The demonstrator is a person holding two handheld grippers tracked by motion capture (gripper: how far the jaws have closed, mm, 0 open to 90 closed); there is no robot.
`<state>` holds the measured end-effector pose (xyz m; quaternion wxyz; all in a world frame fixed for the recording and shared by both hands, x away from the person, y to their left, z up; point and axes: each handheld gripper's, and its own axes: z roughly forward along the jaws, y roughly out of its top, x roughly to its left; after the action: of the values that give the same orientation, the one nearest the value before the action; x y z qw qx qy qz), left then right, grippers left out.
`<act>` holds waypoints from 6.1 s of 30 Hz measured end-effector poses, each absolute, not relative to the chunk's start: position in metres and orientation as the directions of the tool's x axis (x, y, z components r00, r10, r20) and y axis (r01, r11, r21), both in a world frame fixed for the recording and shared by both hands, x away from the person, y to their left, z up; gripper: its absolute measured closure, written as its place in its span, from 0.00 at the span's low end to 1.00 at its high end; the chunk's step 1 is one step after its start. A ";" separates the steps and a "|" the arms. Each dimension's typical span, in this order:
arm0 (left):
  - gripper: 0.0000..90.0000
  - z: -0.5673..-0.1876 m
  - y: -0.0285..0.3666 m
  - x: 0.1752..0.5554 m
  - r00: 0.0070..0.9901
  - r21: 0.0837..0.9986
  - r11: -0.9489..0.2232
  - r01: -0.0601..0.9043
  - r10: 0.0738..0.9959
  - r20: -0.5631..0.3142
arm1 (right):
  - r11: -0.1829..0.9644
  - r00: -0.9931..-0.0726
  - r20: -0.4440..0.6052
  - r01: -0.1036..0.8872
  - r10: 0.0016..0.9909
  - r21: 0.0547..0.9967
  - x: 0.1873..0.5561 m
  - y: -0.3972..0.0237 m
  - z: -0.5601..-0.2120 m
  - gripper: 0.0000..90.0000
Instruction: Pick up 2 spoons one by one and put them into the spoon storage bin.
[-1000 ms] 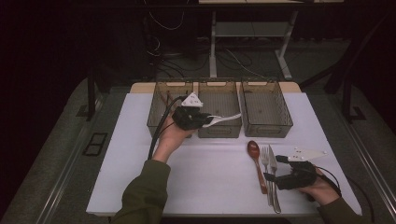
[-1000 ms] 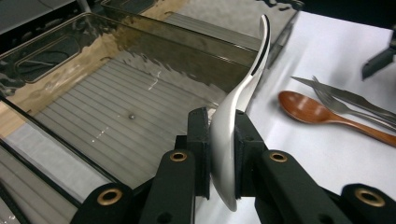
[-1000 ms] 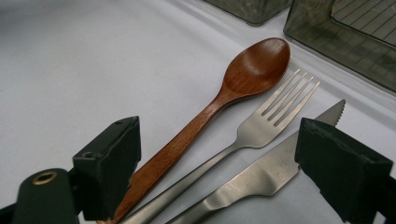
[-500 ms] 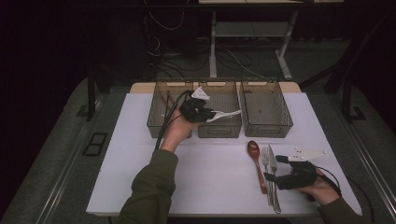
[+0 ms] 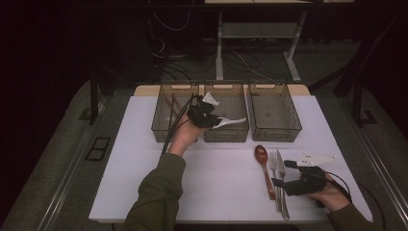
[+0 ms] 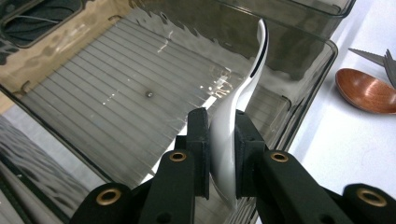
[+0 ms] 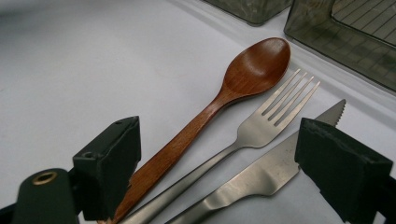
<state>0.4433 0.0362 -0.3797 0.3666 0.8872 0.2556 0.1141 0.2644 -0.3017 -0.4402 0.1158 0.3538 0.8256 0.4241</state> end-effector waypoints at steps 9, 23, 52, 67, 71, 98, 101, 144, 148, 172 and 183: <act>0.73 -0.379 0.036 0.445 0.836 0.736 -0.560 0.380 0.548 -0.014 | 0.388 -0.722 0.111 0.487 0.683 0.782 0.264 -0.302 -0.440 0.16; 0.48 -0.367 0.046 0.429 0.846 0.795 -0.473 0.381 0.524 -0.094 | 0.387 -0.721 0.110 0.486 0.684 0.783 0.264 -0.302 -0.440 0.16; 0.19 -0.395 0.109 0.333 0.838 0.830 -0.414 0.375 0.534 -0.112 | 0.397 -0.711 0.166 0.553 0.683 0.732 0.268 -0.295 -0.433 0.20; 0.08 -0.428 0.144 0.287 0.812 0.833 -0.392 0.390 0.573 -0.110 | 0.364 -0.669 0.181 0.587 0.720 0.723 0.290 -0.288 -0.421 0.54; 0.03 -0.432 0.151 0.279 0.801 0.831 -0.383 0.402 0.587 -0.117 | 0.363 -0.667 0.176 0.585 0.724 0.725 0.300 -0.285 -0.416 0.65; 0.00 -0.440 0.154 0.272 0.804 0.812 -0.411 0.414 0.584 -0.115 | 0.430 -0.610 0.096 0.653 0.787 0.623 0.383 -0.264 -0.434 0.99; 0.00 -0.440 0.153 0.272 0.805 0.810 -0.413 0.417 0.582 -0.117 | 0.440 -0.616 0.093 0.653 0.783 0.617 0.382 -0.261 -0.436 0.99; 0.00 -0.440 0.153 0.272 0.810 0.804 -0.420 0.421 0.574 -0.124 | 0.493 -0.714 0.123 0.586 0.689 0.642 0.372 -0.228 -0.433 0.86; 0.00 -0.440 0.153 0.272 0.810 0.803 -0.421 0.421 0.573 -0.124 | 0.445 -0.692 0.143 0.594 0.707 0.670 0.368 -0.236 -0.427 0.72; 0.00 -0.442 0.152 0.273 0.813 0.799 -0.425 0.425 0.568 -0.130 | 0.499 -0.736 0.171 0.591 0.655 0.634 0.344 -0.221 -0.441 0.52; 0.00 -0.443 0.152 0.273 0.813 0.794 -0.430 0.430 0.567 -0.133 | 0.550 -0.766 0.116 0.549 0.633 0.629 0.340 -0.212 -0.443 0.57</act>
<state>0.2732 0.1517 -0.4427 0.4445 0.8420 0.2959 0.0770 0.3402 -0.2125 -0.4431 0.0624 0.3365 0.8781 0.3345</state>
